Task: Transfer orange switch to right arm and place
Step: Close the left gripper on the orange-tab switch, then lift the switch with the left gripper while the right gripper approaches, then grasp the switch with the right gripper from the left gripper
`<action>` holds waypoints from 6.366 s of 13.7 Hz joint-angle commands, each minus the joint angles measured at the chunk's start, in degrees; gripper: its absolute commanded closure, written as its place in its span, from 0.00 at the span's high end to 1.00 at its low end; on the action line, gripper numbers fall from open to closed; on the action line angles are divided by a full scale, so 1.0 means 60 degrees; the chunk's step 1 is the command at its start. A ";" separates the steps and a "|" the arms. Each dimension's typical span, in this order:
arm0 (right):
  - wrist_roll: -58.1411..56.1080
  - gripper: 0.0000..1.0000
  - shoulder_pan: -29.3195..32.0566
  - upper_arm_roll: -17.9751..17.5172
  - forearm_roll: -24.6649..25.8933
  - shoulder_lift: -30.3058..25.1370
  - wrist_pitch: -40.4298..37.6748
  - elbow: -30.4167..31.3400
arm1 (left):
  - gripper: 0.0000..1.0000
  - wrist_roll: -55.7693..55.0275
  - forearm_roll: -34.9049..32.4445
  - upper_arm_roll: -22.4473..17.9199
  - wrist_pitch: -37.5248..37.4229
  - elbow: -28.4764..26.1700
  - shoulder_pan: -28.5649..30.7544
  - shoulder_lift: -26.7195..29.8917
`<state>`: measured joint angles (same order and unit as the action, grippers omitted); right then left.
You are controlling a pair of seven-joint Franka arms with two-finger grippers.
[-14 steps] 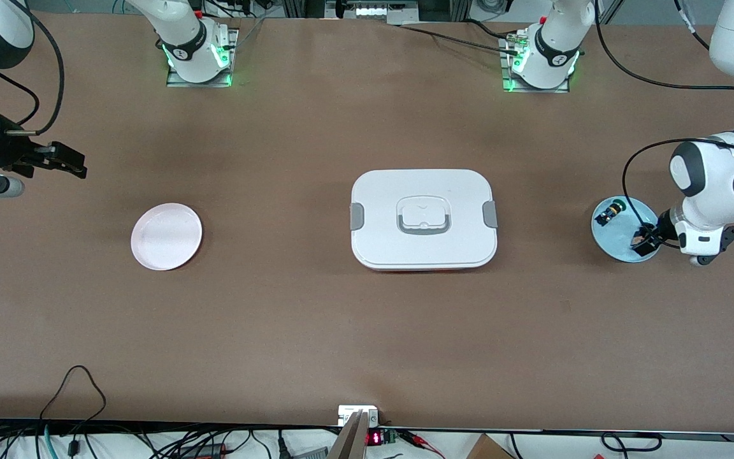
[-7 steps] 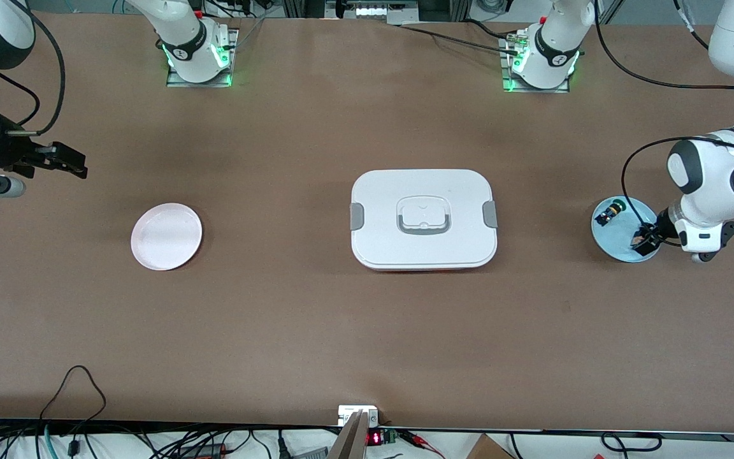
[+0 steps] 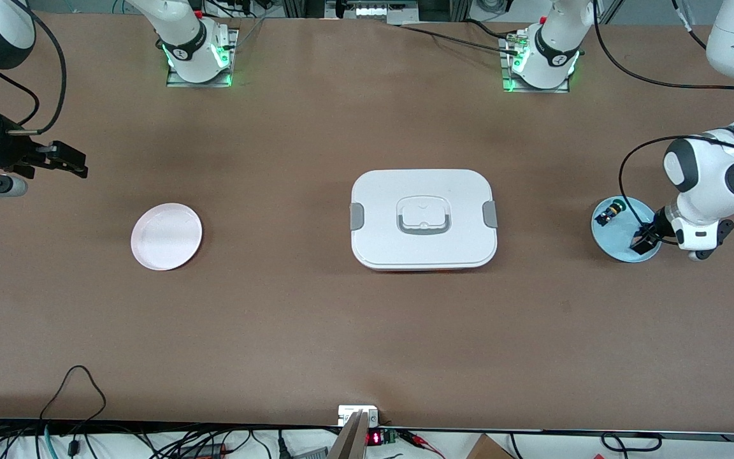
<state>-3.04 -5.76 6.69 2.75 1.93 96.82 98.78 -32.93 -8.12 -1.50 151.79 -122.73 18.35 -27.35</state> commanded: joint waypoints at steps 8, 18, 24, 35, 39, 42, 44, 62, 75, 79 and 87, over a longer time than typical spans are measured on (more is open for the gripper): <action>0.0037 1.00 -0.0124 -0.0031 0.0011 0.0103 -0.0097 -0.0247 | 0.22 0.1797 -0.0287 0.0060 -0.0073 -0.0097 0.0091 0.0412; -0.0080 1.00 -0.0665 -0.0046 -0.0587 0.0336 -0.0068 -0.0232 | 0.00 0.3760 0.0107 0.2340 -0.1129 0.0196 -0.0011 0.1936; -0.0094 1.00 -0.0899 -0.0046 -0.4056 0.0996 -0.0039 -0.0174 | 0.00 0.4771 0.1919 0.4804 -0.1158 0.0957 -0.0669 0.2024; -0.2201 1.00 -0.1442 -0.0046 -1.3988 0.2577 -0.0155 0.0354 | 0.00 1.2140 0.9649 0.6270 -0.1773 0.2730 -0.1109 0.1688; -0.1912 1.00 -0.1924 -0.0046 -1.5514 0.3178 -0.0054 0.0427 | 0.00 1.7924 1.3560 0.6578 -0.1730 0.3036 -0.1431 0.1484; -0.0861 1.00 -0.2174 -0.0046 -1.6203 0.3384 -0.0053 0.0413 | 0.00 2.1021 1.5704 0.6593 -0.1715 0.3519 -0.2016 0.1234; -0.0127 1.00 -0.2320 -0.0046 -1.6597 0.3384 -0.0053 0.0398 | 0.00 2.1936 1.6350 0.6593 -0.1715 0.3828 -0.2251 0.1102; 0.0287 1.00 -0.3186 -0.0046 -1.8783 0.3487 -0.0067 0.0178 | 0.00 2.2862 1.7482 0.6578 -0.1378 0.5454 -0.3439 0.0237; 0.0140 0.97 -0.3449 -0.0017 -1.9266 0.3955 -0.0068 -0.0290 | 0.00 2.2876 1.7467 0.6564 -0.1378 0.5484 -0.3439 0.0091; 0.0096 0.97 -0.3449 0.0027 -1.9441 0.4365 -0.0053 -0.0686 | 0.00 2.2804 1.7467 0.6564 -0.1378 0.5484 -0.3439 0.0091; -0.0895 0.46 -0.3479 0.0057 -1.9750 0.4512 -0.0097 -0.0935 | 0.00 2.2774 1.7467 0.6564 -0.1378 0.5484 -0.3439 0.0105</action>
<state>-4.73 -26.15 6.58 -114.67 28.04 96.41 94.80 102.68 94.84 37.89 142.81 -91.46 -1.65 -26.00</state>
